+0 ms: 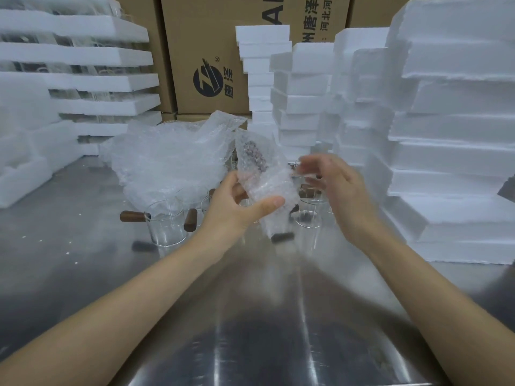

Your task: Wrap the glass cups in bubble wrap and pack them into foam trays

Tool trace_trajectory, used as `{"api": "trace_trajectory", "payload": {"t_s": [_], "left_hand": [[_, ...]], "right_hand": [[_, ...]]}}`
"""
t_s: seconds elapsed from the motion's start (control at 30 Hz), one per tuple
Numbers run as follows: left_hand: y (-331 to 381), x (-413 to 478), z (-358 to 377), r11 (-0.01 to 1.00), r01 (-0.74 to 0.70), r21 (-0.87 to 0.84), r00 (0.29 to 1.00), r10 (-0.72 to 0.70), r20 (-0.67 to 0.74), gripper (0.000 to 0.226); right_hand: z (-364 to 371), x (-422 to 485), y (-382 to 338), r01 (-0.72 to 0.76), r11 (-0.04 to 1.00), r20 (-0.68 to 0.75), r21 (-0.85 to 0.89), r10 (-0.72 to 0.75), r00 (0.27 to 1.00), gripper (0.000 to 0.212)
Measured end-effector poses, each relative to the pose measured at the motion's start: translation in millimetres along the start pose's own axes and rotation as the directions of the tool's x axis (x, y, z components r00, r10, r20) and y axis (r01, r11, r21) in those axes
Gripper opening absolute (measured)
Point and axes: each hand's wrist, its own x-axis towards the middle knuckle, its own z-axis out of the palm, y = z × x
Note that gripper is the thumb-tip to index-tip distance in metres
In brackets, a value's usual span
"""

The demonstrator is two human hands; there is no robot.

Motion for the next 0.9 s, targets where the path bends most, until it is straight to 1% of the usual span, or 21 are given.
{"api": "trace_trajectory", "payload": {"t_s": [0.03, 0.07, 0.1, 0.17, 0.2, 0.23, 0.27, 0.3, 0.33, 0.37, 0.4, 0.43, 0.5, 0.57, 0.6, 0.63, 0.67, 0.73, 0.8, 0.83, 0.9], "left_hand": [[0, -1, 1, 1.000, -0.008, 0.000, 1.000, 0.008, -0.002, 0.070], [1, -3, 3, 1.000, -0.015, 0.004, 1.000, 0.015, -0.001, 0.068], [0, -5, 5, 1.000, -0.021, 0.005, 1.000, 0.021, -0.001, 0.066], [0, -9, 8, 1.000, -0.026, -0.009, 0.999, 0.026, -0.022, 0.066], [0, -9, 9, 0.999, -0.018, -0.026, 0.999, 0.017, -0.037, 0.066], [1, -8, 9, 0.998, -0.008, -0.058, 0.999, 0.005, -0.048, 0.067], [1, -7, 8, 0.995, -0.002, -0.104, 0.999, -0.004, -0.053, 0.067], [1, -5, 8, 0.990, -0.003, -0.144, 0.998, -0.006, -0.058, 0.067], [1, -4, 9, 0.987, -0.011, -0.160, 0.998, 0.000, -0.069, 0.067], [0, -4, 10, 0.988, -0.024, -0.152, 0.997, 0.012, -0.080, 0.069], [-1, -6, 12, 0.990, -0.039, -0.135, 0.997, 0.029, -0.075, 0.071], [-3, -8, 14, 0.992, -0.051, -0.114, 0.998, 0.046, -0.048, 0.074], [1, -13, 18, 0.997, -0.053, -0.050, 0.998, 0.055, 0.037, 0.071], [10, -14, 16, 0.998, -0.060, -0.020, 0.993, 0.062, 0.101, 0.056], [15, -14, 14, 0.998, -0.068, -0.018, 0.991, 0.069, 0.111, 0.059], [18, -13, 12, 0.997, -0.063, -0.048, 0.993, 0.067, 0.101, 0.069], [19, -13, 12, 0.991, -0.043, -0.126, 0.995, 0.054, 0.083, 0.077], [22, -15, 12, 0.935, 0.041, -0.353, 0.998, -0.021, 0.061, 0.088], [25, -17, 12, 0.863, 0.144, -0.484, 0.989, -0.131, 0.062, 0.086], [25, -17, 10, 0.848, 0.180, -0.498, 0.983, -0.164, 0.078, 0.078], [25, -15, 8, 0.847, 0.230, -0.479, 0.973, -0.203, 0.108, 0.063]], "right_hand": [[1, -1, -1, 0.036, 0.999, -0.022, 0.027, -0.036, 0.999, 0.022], [4, -3, 0, 0.044, 0.999, 0.006, 0.023, -0.044, 0.999, 0.016], [9, -7, 0, 0.028, 1.000, 0.060, 0.001, -0.028, 0.998, 0.016], [19, -14, 2, -0.034, 0.999, 0.210, -0.033, 0.040, 0.977, 0.029], [21, -16, 1, -0.051, 0.998, 0.245, -0.029, 0.056, 0.968, 0.032], [22, -16, -2, -0.056, 0.998, 0.239, -0.008, 0.056, 0.969, 0.033], [21, -15, -5, -0.051, 0.999, 0.196, 0.011, 0.047, 0.980, 0.038], [17, -14, -6, -0.051, 0.999, 0.147, 0.015, 0.048, 0.988, 0.050], [16, -14, -7, -0.061, 0.998, 0.128, -0.002, 0.061, 0.990, 0.070], [17, -14, -7, -0.086, 0.996, 0.160, -0.010, 0.087, 0.983, 0.090], [21, -16, -7, -0.124, 0.992, 0.225, 0.019, 0.116, 0.967, 0.103], [26, -18, -5, -0.154, 0.985, 0.278, 0.075, 0.128, 0.952, 0.108], [35, -20, -4, -0.187, 0.961, 0.281, 0.202, 0.125, 0.951, 0.107], [36, -19, -8, -0.172, 0.950, 0.207, 0.260, 0.119, 0.971, 0.101], [35, -18, -9, -0.164, 0.948, 0.175, 0.271, 0.119, 0.977, 0.097], [33, -18, -9, -0.162, 0.947, 0.159, 0.278, 0.121, 0.980, 0.092], [33, -19, -7, -0.153, 0.951, 0.152, 0.270, 0.115, 0.982, 0.086], [36, -23, -3, -0.100, 0.978, 0.147, 0.185, 0.073, 0.986, 0.075], [43, -27, -1, -0.030, 0.997, 0.149, 0.064, 0.021, 0.989, 0.070], [45, -29, -2, 0.015, 1.000, 0.151, 0.007, -0.016, 0.988, 0.069], [42, -30, -2, 0.124, 0.986, 0.158, -0.113, -0.106, 0.982, 0.076]]}}
